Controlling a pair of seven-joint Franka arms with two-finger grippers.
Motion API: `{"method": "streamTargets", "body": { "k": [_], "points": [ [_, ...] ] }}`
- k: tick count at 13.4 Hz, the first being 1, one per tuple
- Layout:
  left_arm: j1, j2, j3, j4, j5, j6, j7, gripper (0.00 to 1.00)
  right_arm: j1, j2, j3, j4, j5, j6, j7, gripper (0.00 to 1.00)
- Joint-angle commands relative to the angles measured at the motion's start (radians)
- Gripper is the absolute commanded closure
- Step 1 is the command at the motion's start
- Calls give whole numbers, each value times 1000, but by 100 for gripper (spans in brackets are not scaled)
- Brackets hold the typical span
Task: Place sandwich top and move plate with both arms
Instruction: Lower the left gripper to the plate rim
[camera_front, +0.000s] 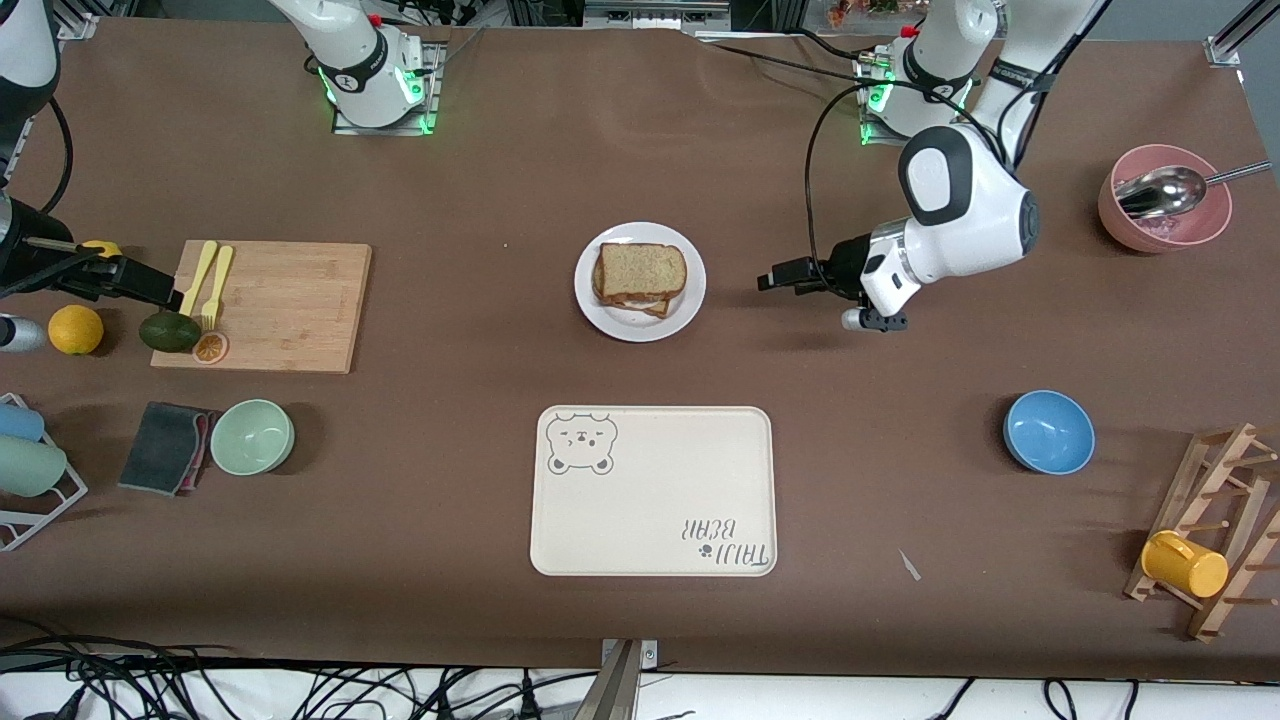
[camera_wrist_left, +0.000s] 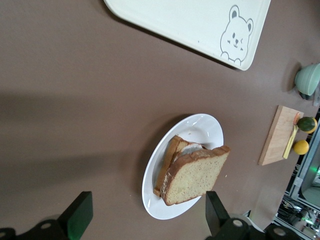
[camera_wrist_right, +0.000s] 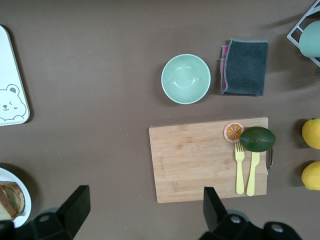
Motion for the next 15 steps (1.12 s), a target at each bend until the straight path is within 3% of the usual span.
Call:
{"method": "streamTargets", "body": {
  "k": [1,4,10,15],
  "points": [
    [-7,18,-38,-26,-90,60,86,1,14,-8,2,-1,-2,9,13,0],
    [-32,54,-97,-29,-219,129,148,1,23,-8,1,1,3,35,13,0],
    [-142,173,-98,-18,-444,250,347,1,31,1,1,-2,0,56,13,0],
    [-162,186,-100,-6,-478,264,358,1,45,20,1,-1,-8,76,12,0]
  ]
}}
